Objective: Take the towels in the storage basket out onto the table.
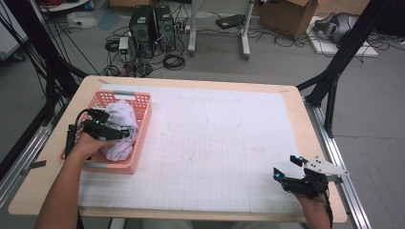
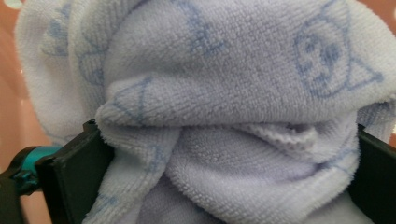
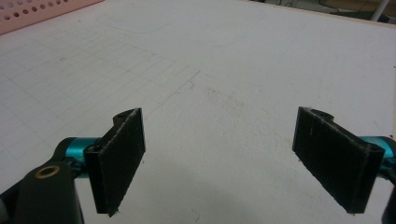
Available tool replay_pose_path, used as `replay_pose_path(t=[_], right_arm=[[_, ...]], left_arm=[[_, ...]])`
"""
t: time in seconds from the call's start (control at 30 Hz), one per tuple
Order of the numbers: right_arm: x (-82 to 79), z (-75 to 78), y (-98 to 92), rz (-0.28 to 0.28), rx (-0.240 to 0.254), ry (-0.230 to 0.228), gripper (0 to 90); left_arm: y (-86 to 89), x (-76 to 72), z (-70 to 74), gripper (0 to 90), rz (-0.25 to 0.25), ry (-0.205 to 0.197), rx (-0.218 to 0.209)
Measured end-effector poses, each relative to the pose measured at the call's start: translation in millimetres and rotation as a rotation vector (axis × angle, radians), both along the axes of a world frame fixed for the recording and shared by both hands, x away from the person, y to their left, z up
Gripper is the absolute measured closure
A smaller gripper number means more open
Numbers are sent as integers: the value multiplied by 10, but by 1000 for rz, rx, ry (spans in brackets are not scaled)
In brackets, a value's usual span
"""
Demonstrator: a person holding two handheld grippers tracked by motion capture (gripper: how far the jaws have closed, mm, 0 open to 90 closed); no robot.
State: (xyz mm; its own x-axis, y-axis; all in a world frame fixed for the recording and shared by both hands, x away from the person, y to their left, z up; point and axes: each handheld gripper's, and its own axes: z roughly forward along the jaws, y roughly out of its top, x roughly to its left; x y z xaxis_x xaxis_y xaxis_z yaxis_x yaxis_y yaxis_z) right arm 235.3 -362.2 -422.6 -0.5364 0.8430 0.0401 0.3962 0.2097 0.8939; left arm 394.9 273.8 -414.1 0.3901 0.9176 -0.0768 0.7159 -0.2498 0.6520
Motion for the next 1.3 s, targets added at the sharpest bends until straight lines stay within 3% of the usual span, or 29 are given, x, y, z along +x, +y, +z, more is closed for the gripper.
replay_pose_path(t=[0.27,0.37,0.4,0.53,0.6,0.63,0.67,0.7,0.8,1.07,1.13,1.17,1.2,1.3], right_arm=[[-24,-7,-6,3,-14,9,165],[-24,-3,-17,-1,-12,11,166],[-24,-3,-17,-1,-12,11,166],[-26,-3,-17,3,-19,11,169],[-25,-3,-19,2,-19,10,169],[-33,4,-25,-3,-17,12,169],[-33,4,-25,-3,-17,12,169],[-36,8,-38,-7,-16,11,169],[-35,7,-55,-17,-6,12,169],[-34,12,-56,-20,-3,11,169],[-37,16,-54,-21,1,11,169],[-37,16,-56,-19,2,8,169],[-37,16,-56,-19,2,8,169],[-41,20,-57,-22,3,7,169]], left_arm=[[-170,99,-125,29,8,-20,122],[-214,99,-113,137,8,-35,154],[-218,96,-104,137,5,-39,155],[-215,76,-59,293,5,-48,152],[-204,64,-24,325,12,-55,141],[-188,55,-2,408,11,-65,126],[-171,44,18,408,8,-76,116],[-153,31,38,468,0,-88,108],[-97,-15,82,503,10,-125,67],[-10,-163,248,509,15,-294,-24],[22,-216,290,509,17,-348,-52],[53,-269,331,509,14,-401,-69],[53,-269,331,509,14,-401,-69],[113,-354,385,509,13,-476,-102]])
